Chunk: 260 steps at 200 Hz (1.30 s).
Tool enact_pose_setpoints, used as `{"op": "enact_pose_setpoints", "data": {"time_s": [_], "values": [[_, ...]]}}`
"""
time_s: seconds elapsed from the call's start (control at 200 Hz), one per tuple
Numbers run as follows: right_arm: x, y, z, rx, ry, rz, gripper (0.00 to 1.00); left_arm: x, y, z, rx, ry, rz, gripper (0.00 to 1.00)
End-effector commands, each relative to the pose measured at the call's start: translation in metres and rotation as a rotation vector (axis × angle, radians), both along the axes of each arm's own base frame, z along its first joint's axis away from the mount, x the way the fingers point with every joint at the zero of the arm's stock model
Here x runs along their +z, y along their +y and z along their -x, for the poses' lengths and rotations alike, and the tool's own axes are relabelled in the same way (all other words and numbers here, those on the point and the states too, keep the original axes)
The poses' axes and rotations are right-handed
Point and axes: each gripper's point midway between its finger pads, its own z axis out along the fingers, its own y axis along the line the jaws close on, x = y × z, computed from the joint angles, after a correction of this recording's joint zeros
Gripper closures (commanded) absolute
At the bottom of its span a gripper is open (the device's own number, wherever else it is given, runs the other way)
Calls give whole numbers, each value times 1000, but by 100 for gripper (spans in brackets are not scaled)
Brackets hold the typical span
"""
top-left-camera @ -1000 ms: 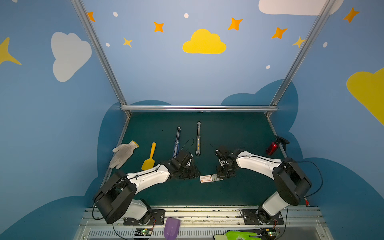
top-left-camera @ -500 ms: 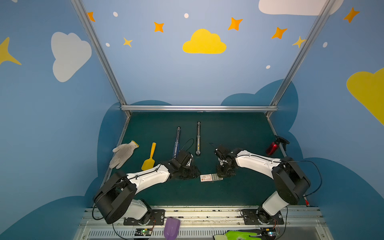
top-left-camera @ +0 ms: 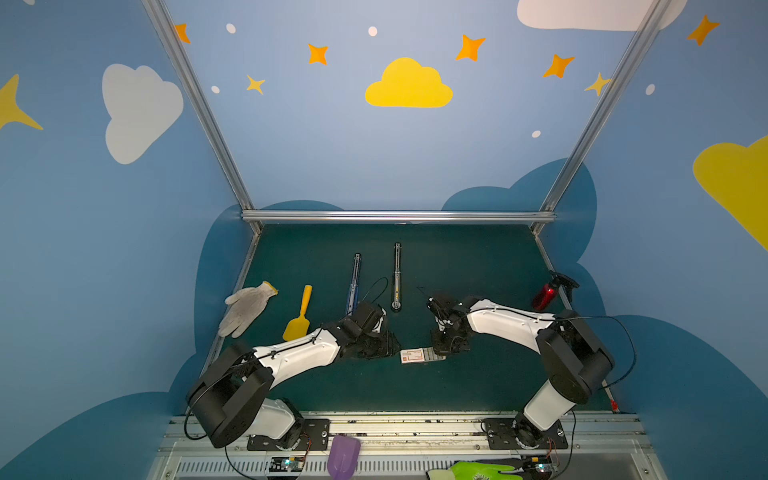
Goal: Load the staples into the stapler
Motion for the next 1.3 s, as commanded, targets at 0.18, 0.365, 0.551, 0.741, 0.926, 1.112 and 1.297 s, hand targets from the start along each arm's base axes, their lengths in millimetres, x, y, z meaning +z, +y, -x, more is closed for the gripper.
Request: {"op": "enact_pose_setpoints", "data": {"time_s": [0.18,0.365,0.551,0.741,0.926,1.112,1.297], "values": [[-5,-4,2,4,4,23,98,-5,2,1,4,5,-7,44],[4,-2,-1,8,-11,11,100,-3,2,1,5,1,-5,44],[24,-1,-5,3,-48,-22,100,2,3,0,10,-13,-5,44],[37,-1,-7,-15,-73,-83,100,7,1,-3,5,-25,0,44],[38,-1,-10,-23,-74,-118,100,11,0,-5,0,-37,1,44],[22,-1,-10,-20,-30,-93,100,10,-2,-5,-6,-29,0,44],[12,0,-14,-12,-22,-65,100,11,-3,-6,-9,-29,-1,44]]}}
